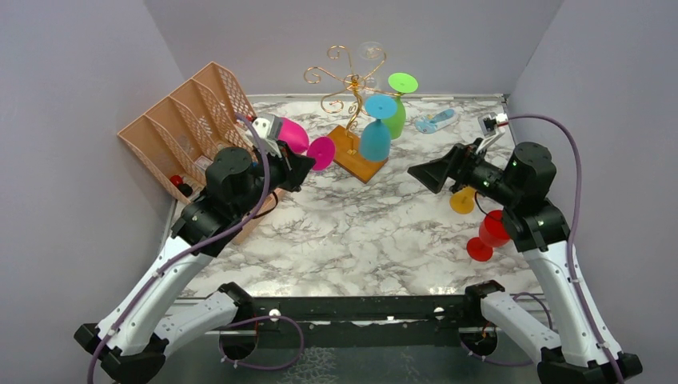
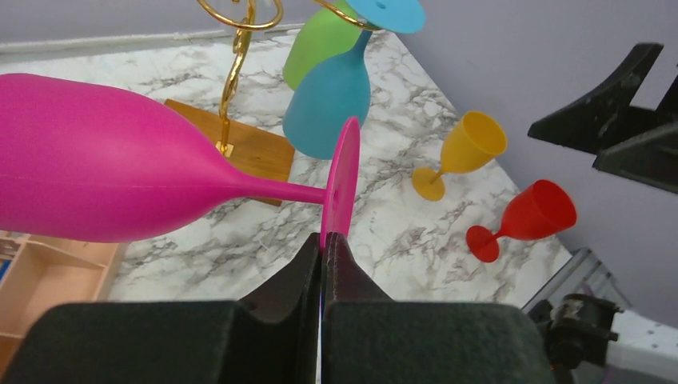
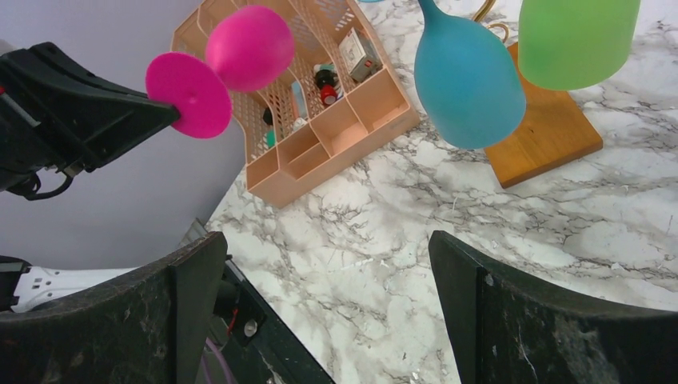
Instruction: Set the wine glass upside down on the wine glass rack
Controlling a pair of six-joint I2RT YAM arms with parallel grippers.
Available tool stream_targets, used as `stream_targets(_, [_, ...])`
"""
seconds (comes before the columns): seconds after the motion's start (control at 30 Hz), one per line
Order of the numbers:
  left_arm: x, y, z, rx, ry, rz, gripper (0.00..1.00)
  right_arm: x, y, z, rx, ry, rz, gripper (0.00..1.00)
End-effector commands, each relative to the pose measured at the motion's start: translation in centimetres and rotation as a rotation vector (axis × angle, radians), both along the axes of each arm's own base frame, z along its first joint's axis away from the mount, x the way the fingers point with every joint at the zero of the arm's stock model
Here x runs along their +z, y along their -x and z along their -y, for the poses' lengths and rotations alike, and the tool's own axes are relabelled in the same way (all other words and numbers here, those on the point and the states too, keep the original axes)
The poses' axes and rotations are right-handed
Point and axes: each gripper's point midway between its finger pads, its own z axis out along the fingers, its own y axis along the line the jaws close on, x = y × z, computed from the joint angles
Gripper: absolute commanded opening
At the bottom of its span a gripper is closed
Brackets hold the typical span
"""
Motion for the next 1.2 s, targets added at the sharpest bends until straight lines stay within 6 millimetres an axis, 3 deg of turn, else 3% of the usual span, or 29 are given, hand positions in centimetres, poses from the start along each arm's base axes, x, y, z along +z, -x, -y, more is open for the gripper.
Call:
stream_targets(0.0, [0.7, -0.8, 1.0, 0.051, 0.116, -0.154, 0.00, 1.6, 0.5, 0.4, -0.017, -0.001, 0.045, 1.00])
stream_targets(0.33, [4.3, -1.1, 4.9, -0.031, 0.338, -0.331, 0.00, 1.6, 1.0, 0.5, -0.020, -0.003, 0.060, 1.00])
stream_targets(0.47, [3.9, -2.1, 5.9, 0.004, 0.420, -0.431, 0.00, 2.0, 1.2, 0.7, -0.021, 0.001, 0.077, 1.00])
stream_targets(0.9, [5.4, -4.8, 7.0, 0.069, 0.692, -0.513, 0.00, 2.0, 2.2, 1.3, -0.049, 0.001, 0.094, 1.00])
stream_targets(1.17, [6.9, -7.4, 6.2, 0.121, 0.769, -0.480, 0.00, 3.6, 2.8, 1.3, -0.041, -0.012, 0.124, 1.00])
